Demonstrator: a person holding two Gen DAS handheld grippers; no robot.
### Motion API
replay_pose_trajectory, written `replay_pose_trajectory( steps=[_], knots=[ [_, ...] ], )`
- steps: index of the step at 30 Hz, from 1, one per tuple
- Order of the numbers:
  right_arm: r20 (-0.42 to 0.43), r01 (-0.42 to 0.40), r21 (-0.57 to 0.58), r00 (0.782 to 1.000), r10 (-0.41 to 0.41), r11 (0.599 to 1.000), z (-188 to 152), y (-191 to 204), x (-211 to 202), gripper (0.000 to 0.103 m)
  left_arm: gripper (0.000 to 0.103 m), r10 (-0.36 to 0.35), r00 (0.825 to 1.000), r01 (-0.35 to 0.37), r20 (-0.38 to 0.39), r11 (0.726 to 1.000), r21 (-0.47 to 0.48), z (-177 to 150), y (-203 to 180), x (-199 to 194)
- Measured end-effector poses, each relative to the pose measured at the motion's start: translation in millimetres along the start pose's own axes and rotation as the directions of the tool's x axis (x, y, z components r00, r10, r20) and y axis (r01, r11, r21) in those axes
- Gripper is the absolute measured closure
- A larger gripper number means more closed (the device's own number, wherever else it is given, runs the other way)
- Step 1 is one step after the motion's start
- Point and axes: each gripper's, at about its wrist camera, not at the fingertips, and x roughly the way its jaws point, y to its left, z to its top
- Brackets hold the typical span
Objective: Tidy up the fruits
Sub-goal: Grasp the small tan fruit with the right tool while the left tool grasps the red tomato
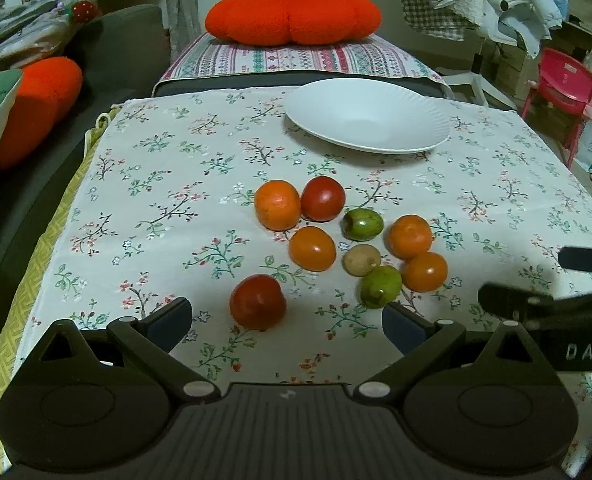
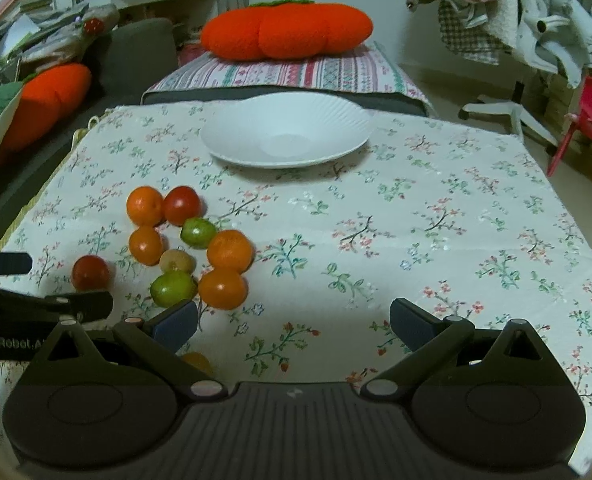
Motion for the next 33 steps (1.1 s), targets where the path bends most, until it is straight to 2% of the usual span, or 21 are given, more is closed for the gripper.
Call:
replay_pose_trajectory(
  steps=[7,11,15,20,23,26,33],
  knots=[
    [-0.051,-0.039,-0.045,0.998,0.037,0.998,-5.6,8.6,5.2,0.001,0.012,0.006,1.000,-0.007,-0.013,1.000,-0.022,1.5,9.1,3.4],
    [-0.116,-0.106,-0.069,0.988,0.098,0.992,-11.4,15.3,11.4,0.011,0.012,0.020,0.999,-0.022,-0.027,0.998,-0.063,5.1,21.6,7.5],
    [-0.151,-0.125,-0.123,0.983,0.106,0.984,-17.2,26.5,15.8,0.019,0.012,0.027,0.999,-0.031,-0.035,0.992,-0.120,8.1,37.0,9.9],
    [-0.161,-0.127,-0.151,0.982,0.102,0.980,-19.6,30.4,18.2,0.036,0.012,-0.009,0.999,-0.001,-0.051,0.982,-0.187,9.1,51.1,12.2],
    [-0.136,-0.125,-0.175,0.985,0.102,0.977,-19.4,31.6,17.3,0.063,0.012,-0.036,0.998,0.023,-0.057,0.976,-0.215,9.1,56.7,12.8],
    [-0.122,-0.140,-0.185,0.985,0.119,0.973,-18.7,32.1,15.9,0.080,0.012,-0.043,0.998,0.030,-0.055,0.973,-0.229,9.2,59.0,12.8],
    [-0.112,-0.144,-0.211,0.986,0.122,0.967,-19.4,37.6,16.7,0.077,0.012,-0.075,0.996,0.063,-0.053,0.978,-0.197,8.3,52.1,16.0]
  ],
)
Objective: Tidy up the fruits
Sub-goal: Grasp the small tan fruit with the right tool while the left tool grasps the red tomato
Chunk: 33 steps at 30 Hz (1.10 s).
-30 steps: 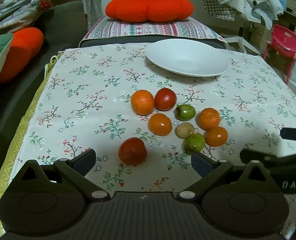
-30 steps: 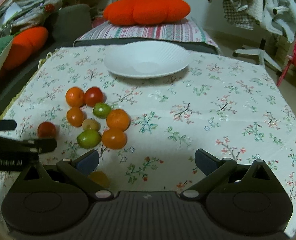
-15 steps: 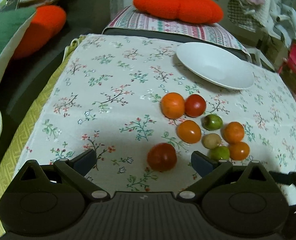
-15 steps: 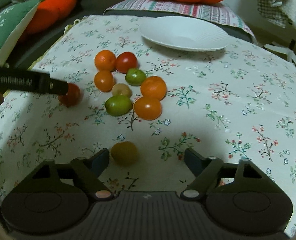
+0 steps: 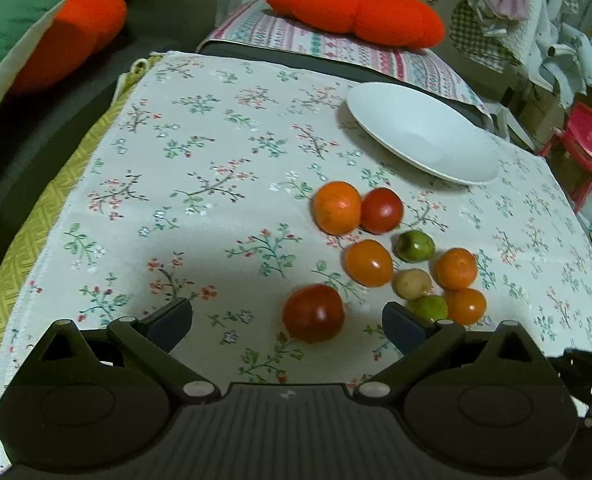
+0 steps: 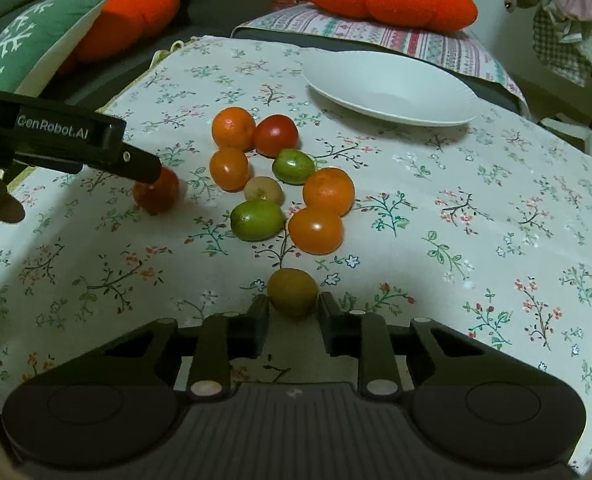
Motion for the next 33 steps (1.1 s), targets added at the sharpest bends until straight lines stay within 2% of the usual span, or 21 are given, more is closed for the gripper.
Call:
replay_pose_trajectory(
  steps=[3,4,10,12,13,15,17,19,21,22,23,24,26,27,28,29,30,31,33],
  knots=[
    [0.008,0.002,0.004,1.000,-0.002,1.000,1.0,0.3,0.8,0.075,0.012,-0.001,1.000,0.001,0.005,1.000,0.025,-2.1,-4.3,2.0],
    [0.011,-0.001,0.004,1.000,0.000,1.000,1.0,0.2,0.8,0.082,0.012,0.004,1.000,-0.004,0.005,0.999,0.036,-3.1,-6.4,3.5],
    [0.042,-0.023,0.032,0.999,0.021,0.999,1.2,-4.6,-4.8,0.083,0.016,0.015,1.000,-0.017,0.016,0.992,0.121,-9.5,-18.5,12.0],
    [0.054,-0.027,0.043,0.998,0.024,0.999,1.8,-6.2,-7.3,0.085,0.029,0.032,0.999,-0.035,0.021,0.990,0.138,-11.1,-20.6,16.5],
    [0.059,-0.029,0.048,0.998,0.027,0.998,2.2,-7.1,-8.4,0.093,0.034,0.035,0.999,-0.037,0.018,0.989,0.145,-11.8,-21.5,18.6],
    [0.064,-0.034,0.050,0.997,0.031,0.998,2.6,-7.6,-10.0,0.094,0.048,0.023,1.000,-0.024,0.012,0.988,0.154,-13.1,-22.5,22.3],
    [0.062,-0.036,0.045,0.998,0.033,0.998,2.4,-6.9,-9.4,0.094,0.055,0.019,1.000,-0.020,0.009,0.987,0.159,-14.1,-23.5,25.5],
    [0.050,-0.041,0.022,0.998,0.039,0.999,1.7,-4.2,-7.7,0.092,0.058,0.029,1.000,-0.030,0.006,0.987,0.156,-14.3,-23.8,29.6],
    [0.046,-0.025,0.014,0.999,0.024,1.000,0.6,-0.8,-6.2,0.073,0.058,0.035,0.999,-0.037,0.015,0.988,0.149,-13.7,-23.3,30.7],
    [0.053,-0.006,0.009,0.999,0.005,1.000,0.9,0.3,-6.6,0.049,0.059,0.034,0.999,-0.036,0.018,0.989,0.143,-13.6,-23.3,30.5],
    [0.068,0.008,0.010,0.998,-0.009,1.000,1.1,0.3,-8.0,0.033,0.059,0.032,0.999,-0.035,0.021,0.990,0.138,-13.4,-22.9,30.6],
    [0.086,0.018,0.018,0.996,-0.019,1.000,1.7,-0.8,-9.7,0.031,0.059,0.033,0.999,-0.036,0.022,0.990,0.136,-13.5,-22.9,30.9],
    [0.101,0.006,0.047,0.995,-0.010,0.999,4.5,-5.4,-9.4,0.038,0.061,0.037,0.999,-0.041,0.029,0.989,0.139,-14.0,-24.4,31.0],
    [0.100,-0.008,0.063,0.995,0.002,0.998,5.8,-7.9,-7.1,0.042,0.066,0.039,0.999,-0.043,0.033,0.989,0.141,-14.2,-25.3,30.9],
    [0.089,-0.016,0.079,0.996,0.009,0.997,7.2,-9.9,-2.3,0.051,0.070,0.041,0.998,-0.046,0.038,0.989,0.141,-14.2,-25.7,30.5],
    [0.076,-0.017,0.085,0.997,0.011,0.996,7.7,-9.5,1.8,0.058,0.079,0.042,0.998,-0.047,0.042,0.989,0.137,-14.1,-25.5,29.8],
    [0.057,-0.018,0.083,0.998,0.013,0.996,7.9,-8.5,6.8,0.065,0.080,0.039,0.998,-0.045,0.043,0.990,0.131,-13.7,-24.8,29.3],
    [0.048,-0.020,0.068,0.999,0.016,0.997,6.5,-5.0,8.9,0.078,0.080,0.034,0.999,-0.039,0.042,0.991,0.125,-13.3,-23.8,29.0],
    [0.051,-0.014,0.032,0.999,0.012,0.999,4.8,1.4,8.4,0.078,0.080,0.025,0.999,-0.030,0.039,0.992,0.121,-13.3,-22.8,28.5]
  ],
)
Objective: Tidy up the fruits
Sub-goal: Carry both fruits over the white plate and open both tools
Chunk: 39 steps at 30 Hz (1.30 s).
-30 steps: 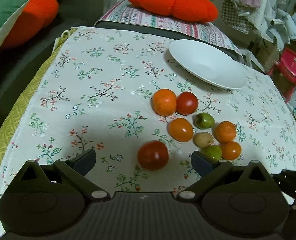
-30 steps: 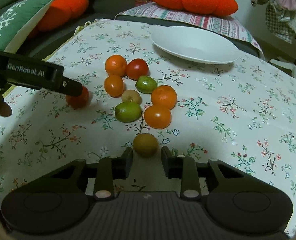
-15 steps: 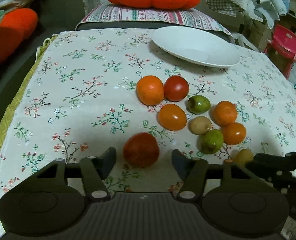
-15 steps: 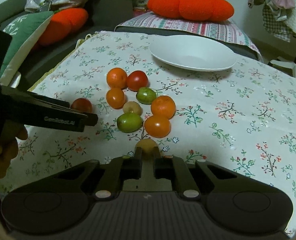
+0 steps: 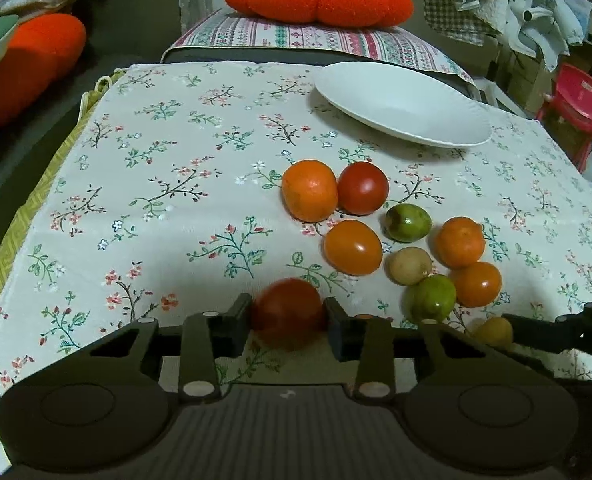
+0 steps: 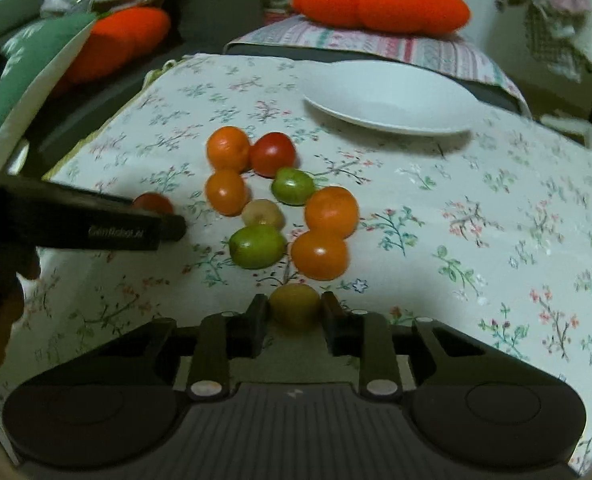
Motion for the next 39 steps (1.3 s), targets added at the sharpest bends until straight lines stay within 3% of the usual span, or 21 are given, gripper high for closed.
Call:
replay_pose_trajectory(
  steps=[6,16,26,39],
  knots=[
    [0.008,0.000,0.046,1.000,0.000,0.999,0.4,-9.4,-7.1,0.078,0.080,-0.033,0.999,0.033,0.011,0.999,-0.023,0.5,2.6,-6.6],
    [0.080,0.016,0.114,0.997,-0.025,0.993,11.9,-24.3,-18.1,0.078,0.081,-0.079,0.990,0.082,0.120,0.996,-0.018,12.4,-1.2,-25.3],
    [0.195,0.046,0.164,0.978,-0.079,0.985,51.9,-55.4,-18.0,0.078,0.081,-0.122,0.969,0.104,0.216,0.990,0.096,53.1,-25.6,-20.4],
    [0.204,0.042,0.201,0.975,-0.083,0.979,84.9,-73.5,9.4,0.078,0.081,-0.152,0.952,0.110,0.267,0.980,0.167,88.5,-42.5,12.4]
  ],
)
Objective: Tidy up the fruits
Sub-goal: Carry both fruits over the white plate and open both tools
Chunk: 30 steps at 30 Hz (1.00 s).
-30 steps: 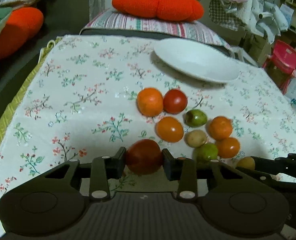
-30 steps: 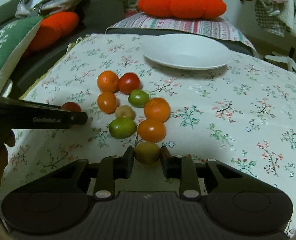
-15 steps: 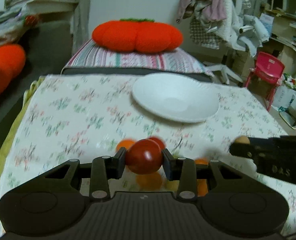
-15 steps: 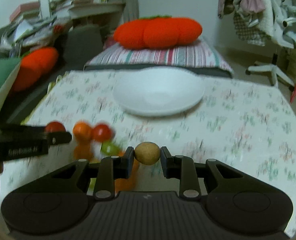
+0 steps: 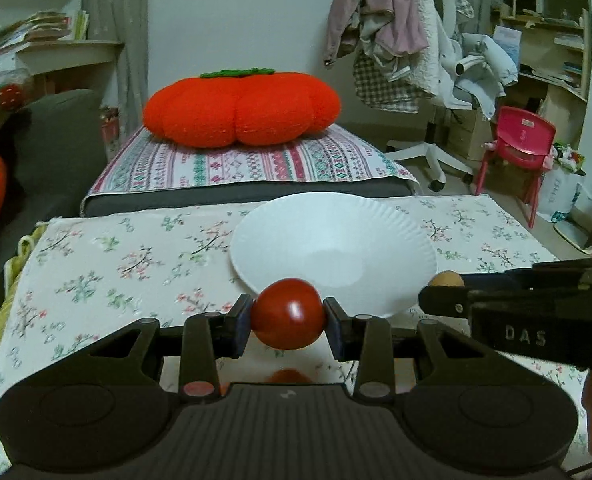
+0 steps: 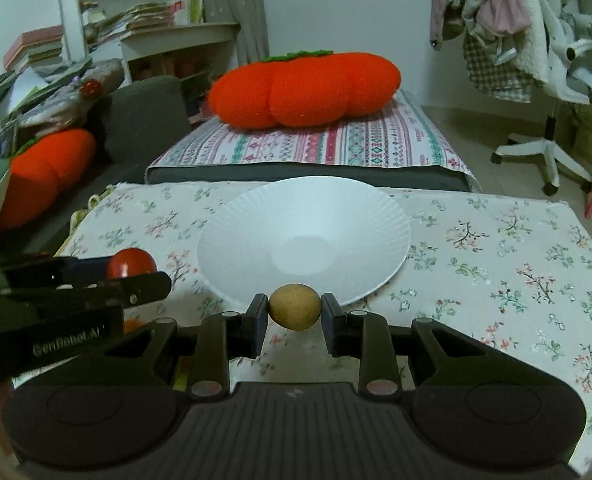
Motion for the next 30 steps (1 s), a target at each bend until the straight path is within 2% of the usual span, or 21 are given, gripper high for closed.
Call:
replay_pose_trajectory(
  steps=[4,11,24,30],
  knots=[
    [-0.009,-0.012,0.030,1.000,0.012,0.999,6.1,-4.6,10.3,0.078,0.081,-0.006,1.000,0.005,0.022,0.999,0.037,2.9,-3.1,12.7],
    [-0.008,-0.013,-0.003,1.000,0.013,1.000,8.9,1.0,28.0,0.078,0.081,-0.015,1.000,0.016,-0.004,0.999,0.040,4.5,-2.7,37.1],
    [-0.039,0.011,0.003,0.999,-0.011,1.000,9.9,-4.0,49.2,0.078,0.080,-0.038,0.999,0.038,-0.012,0.996,0.082,3.1,-4.2,53.5],
    [-0.044,0.022,0.003,0.999,-0.022,1.000,7.6,-5.1,52.0,0.077,0.080,-0.047,0.999,0.048,-0.015,0.996,0.073,4.0,-1.7,55.5]
  ],
)
